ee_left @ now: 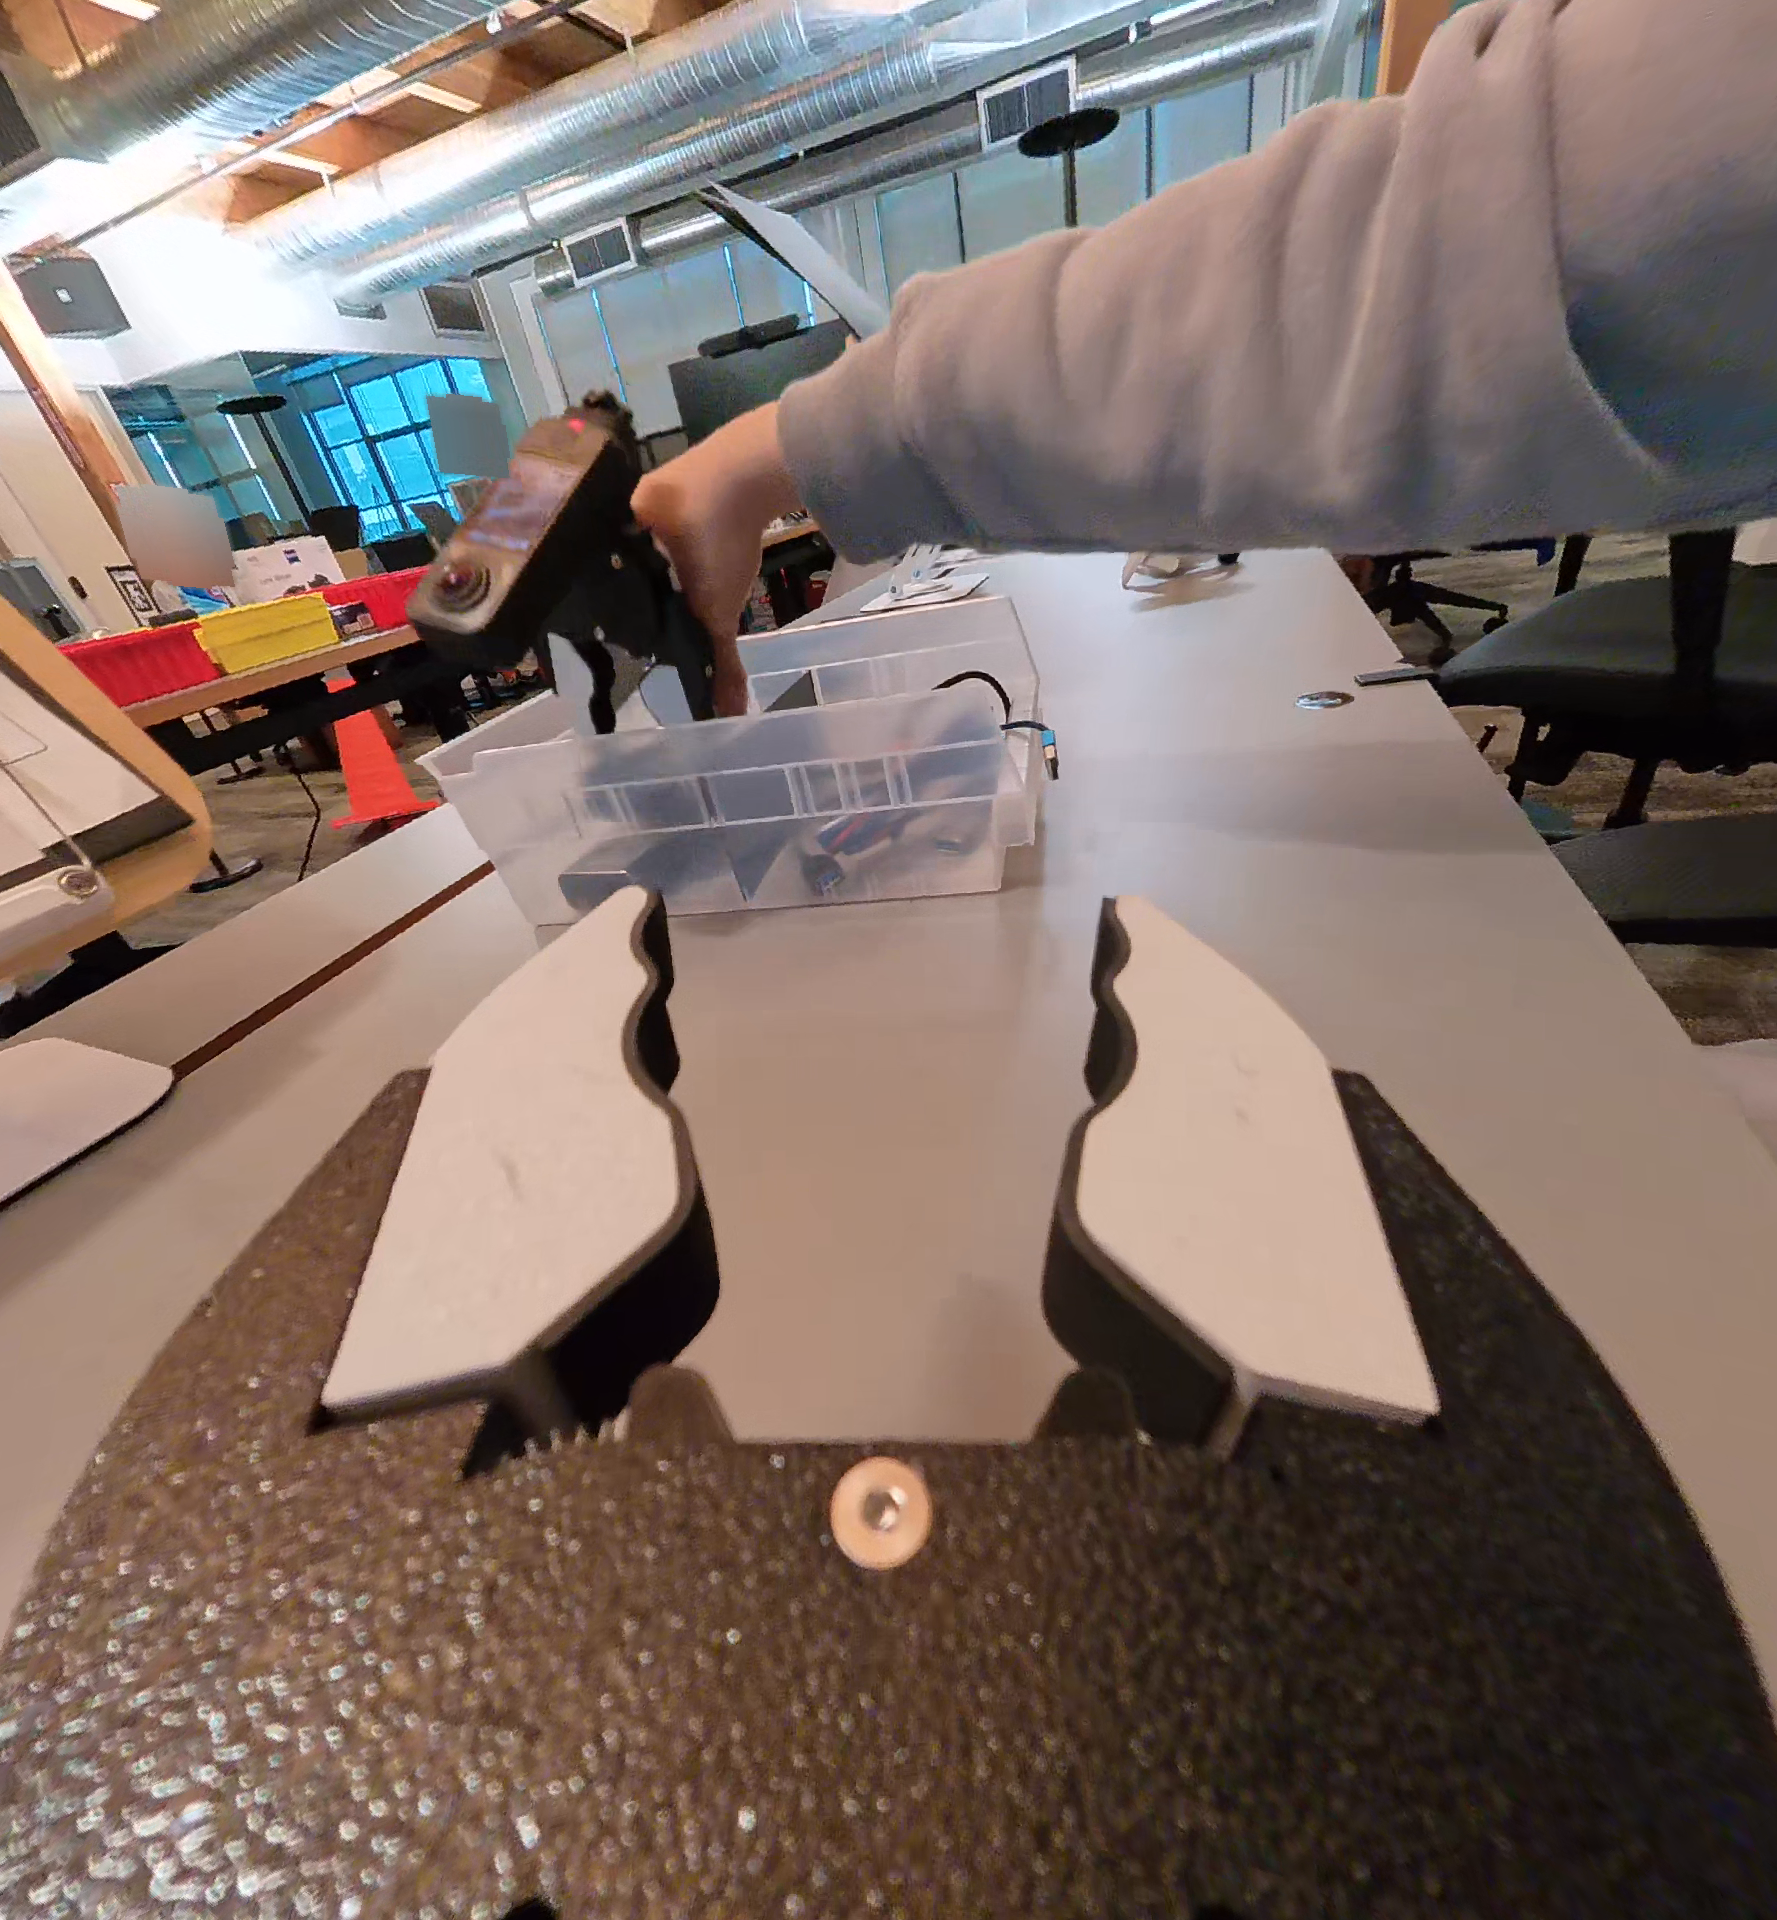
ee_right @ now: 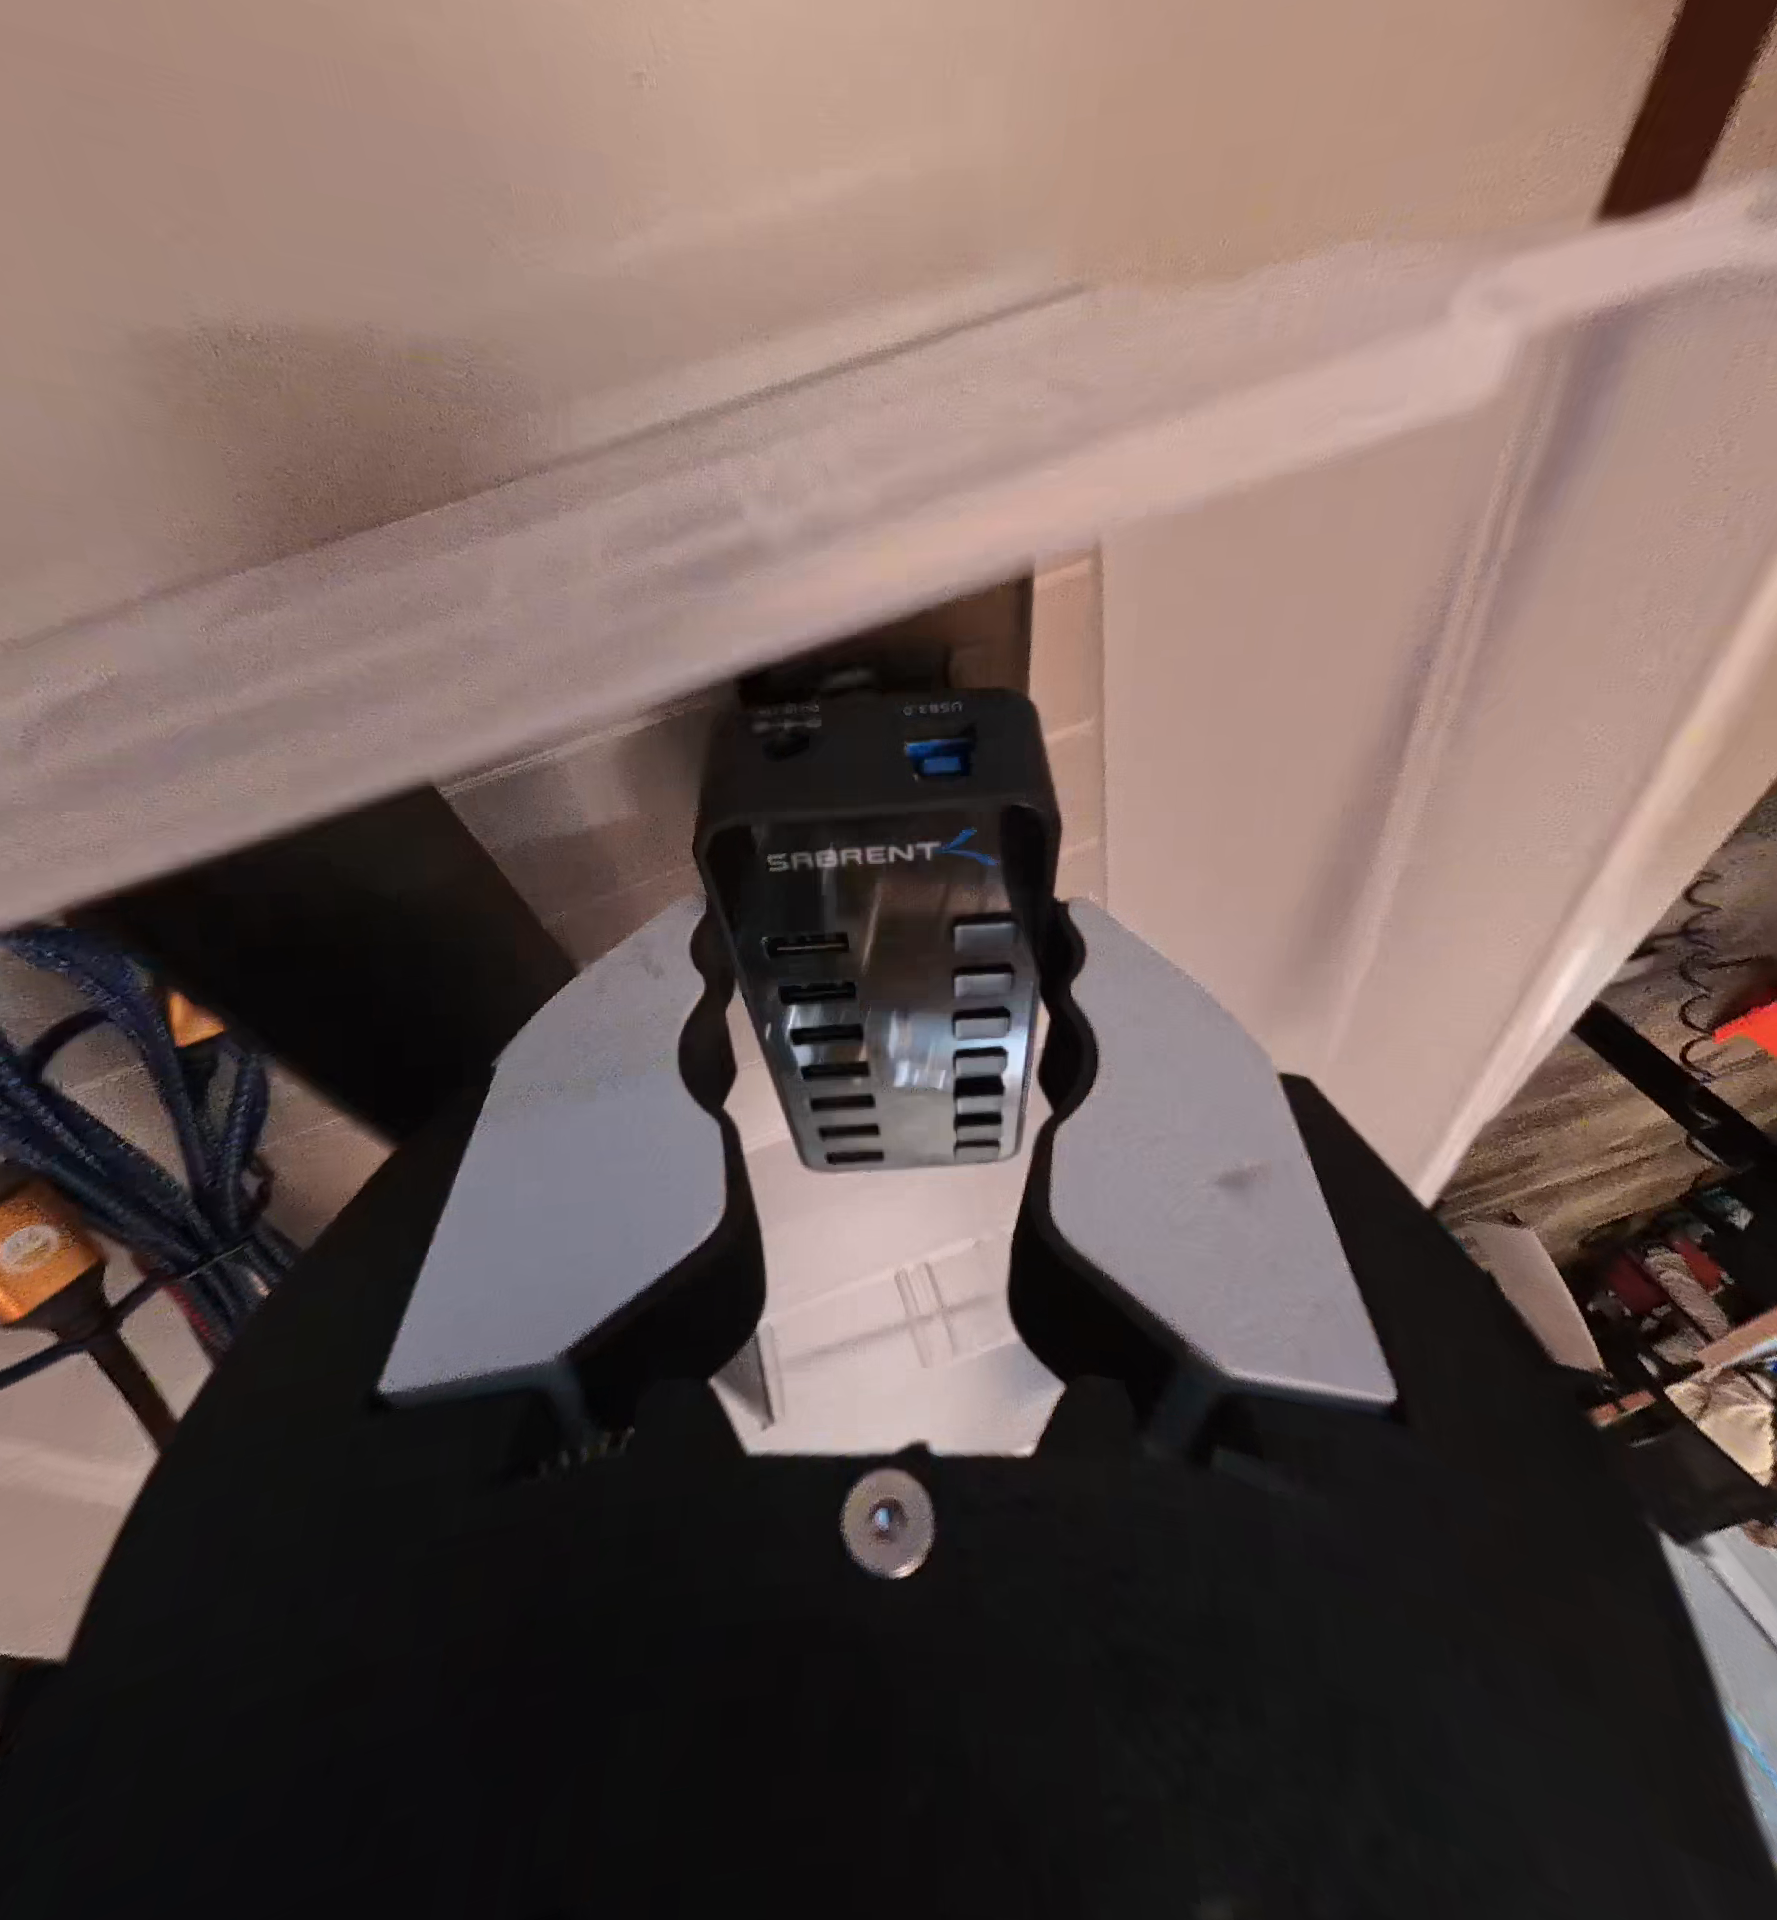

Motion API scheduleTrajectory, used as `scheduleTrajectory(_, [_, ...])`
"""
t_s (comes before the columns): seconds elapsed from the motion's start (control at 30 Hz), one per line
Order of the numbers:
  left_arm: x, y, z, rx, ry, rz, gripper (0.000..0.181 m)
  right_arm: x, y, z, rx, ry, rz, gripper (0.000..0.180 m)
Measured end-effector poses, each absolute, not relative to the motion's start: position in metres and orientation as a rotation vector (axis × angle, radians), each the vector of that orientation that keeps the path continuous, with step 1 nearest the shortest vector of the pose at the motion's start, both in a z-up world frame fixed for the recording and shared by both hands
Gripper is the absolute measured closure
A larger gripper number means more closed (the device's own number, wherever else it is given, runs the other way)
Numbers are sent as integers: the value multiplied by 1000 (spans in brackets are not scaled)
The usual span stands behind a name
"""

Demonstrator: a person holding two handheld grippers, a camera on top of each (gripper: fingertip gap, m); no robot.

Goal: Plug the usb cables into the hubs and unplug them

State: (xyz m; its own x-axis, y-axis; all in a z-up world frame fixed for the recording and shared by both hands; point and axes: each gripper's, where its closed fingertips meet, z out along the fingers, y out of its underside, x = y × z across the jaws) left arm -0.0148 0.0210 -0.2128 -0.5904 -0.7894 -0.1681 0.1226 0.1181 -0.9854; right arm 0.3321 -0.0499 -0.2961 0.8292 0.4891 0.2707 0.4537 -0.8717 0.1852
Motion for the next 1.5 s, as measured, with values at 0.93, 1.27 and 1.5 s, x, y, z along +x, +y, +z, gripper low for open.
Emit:
scheduleTrajectory(0.93, [52,-13,-239,-1211,1506,-1426,105,245,-166,-210,3799,-774,1192,106])
scheduleTrajectory(1.27, [167,-114,-231,-1551,1551,-1352,83,262,-219,-196,3491,-1275,1578,81])
scheduleTrajectory(1.5, [206,-103,-268,-1681,1651,-1019,83,257,-220,-192,3479,-1189,1620,81])
